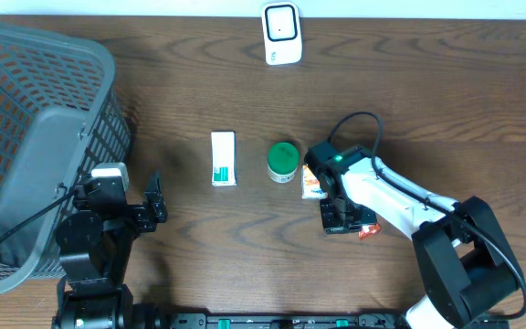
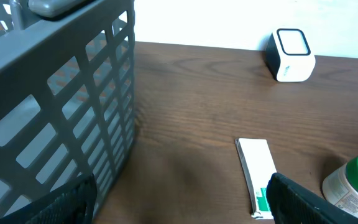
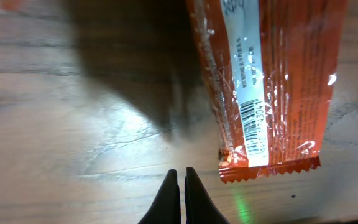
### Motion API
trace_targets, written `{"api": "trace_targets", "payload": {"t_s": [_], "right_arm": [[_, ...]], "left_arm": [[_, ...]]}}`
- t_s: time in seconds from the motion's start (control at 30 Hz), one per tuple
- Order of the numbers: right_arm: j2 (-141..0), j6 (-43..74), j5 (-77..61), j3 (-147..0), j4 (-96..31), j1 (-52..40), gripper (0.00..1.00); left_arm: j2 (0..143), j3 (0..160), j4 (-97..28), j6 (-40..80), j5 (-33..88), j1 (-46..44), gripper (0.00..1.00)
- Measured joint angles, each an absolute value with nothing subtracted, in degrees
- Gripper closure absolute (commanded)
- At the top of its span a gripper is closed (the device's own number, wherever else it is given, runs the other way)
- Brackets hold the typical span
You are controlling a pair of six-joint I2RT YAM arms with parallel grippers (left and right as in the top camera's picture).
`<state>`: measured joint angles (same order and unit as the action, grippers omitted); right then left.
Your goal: Scan the item barcode
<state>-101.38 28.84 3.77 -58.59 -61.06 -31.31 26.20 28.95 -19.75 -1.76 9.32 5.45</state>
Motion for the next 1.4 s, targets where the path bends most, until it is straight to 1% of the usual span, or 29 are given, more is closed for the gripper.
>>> {"api": "trace_targets", "payload": {"t_s": [0.3,0.33,0.37,0.4,0.53,0.57,0.6,0.7,0.87,1.0,1.1,1.27,1.4], "right_arm": [[-97.3,27.9,5.0,-60.6,-60.9,-30.9,0.99],[-97.3,27.8,5.0,-60.6,-60.7,-30.5,0.96],[-97.3,27.8,5.0,-60.6,-60.3,-29.9,0.86],[-97.3,27.3,5.1,-60.6,-59.7,-28.8,0.71],[-97.3,25.4,5.0,-60.8,-57.6,-25.2,0.47],[-97.3,24.4,4.5,-61.1,-57.2,-23.9,0.36],[-97.3,23.2,3.8,-61.3,-56.7,-22.6,0.29],[-97.3,17.9,-0.5,-62.3,-54.7,-18.4,0.15],[-97.3,8.0,-11.1,-62.7,-51.0,-11.4,0.01],[-97.3,-0.5,-19.6,-62.7,-50.6,-6.3,0.01],[-97.3,-5.6,-23.5,-62.7,-50.5,-5.3,0.01],[-97.3,-9.6,-26.2,-62.7,-50.0,-5.5,0.01],[-97.3,-10.9,-25.7,-62.3,-48.8,-5.5,0.01]], "left_arm": [[26.2,28.9,-19.7,-1.8,9.3,5.5,0.12],[26.2,28.9,-19.7,-1.8,9.3,5.5,0.12],[26.2,28.9,-19.7,-1.8,9.3,5.5,0.12],[26.2,28.9,-19.7,-1.8,9.3,5.5,0.12],[26.2,28.9,-19.7,-1.8,9.3,5.5,0.12],[26.2,28.9,-19.7,-1.8,9.3,5.5,0.12],[26.2,28.9,-19.7,-1.8,9.3,5.5,0.12],[26.2,28.9,-19.7,-1.8,9.3,5.5,0.12],[26.2,28.9,-19.7,-1.8,9.3,5.5,0.12],[26.2,28.9,-19.7,-1.8,9.3,5.5,0.12],[26.2,28.9,-19.7,-1.8,9.3,5.5,0.12],[26.2,28.9,-19.7,-1.8,9.3,5.5,0.12],[26.2,28.9,-19.7,-1.8,9.3,5.5,0.12]]}}
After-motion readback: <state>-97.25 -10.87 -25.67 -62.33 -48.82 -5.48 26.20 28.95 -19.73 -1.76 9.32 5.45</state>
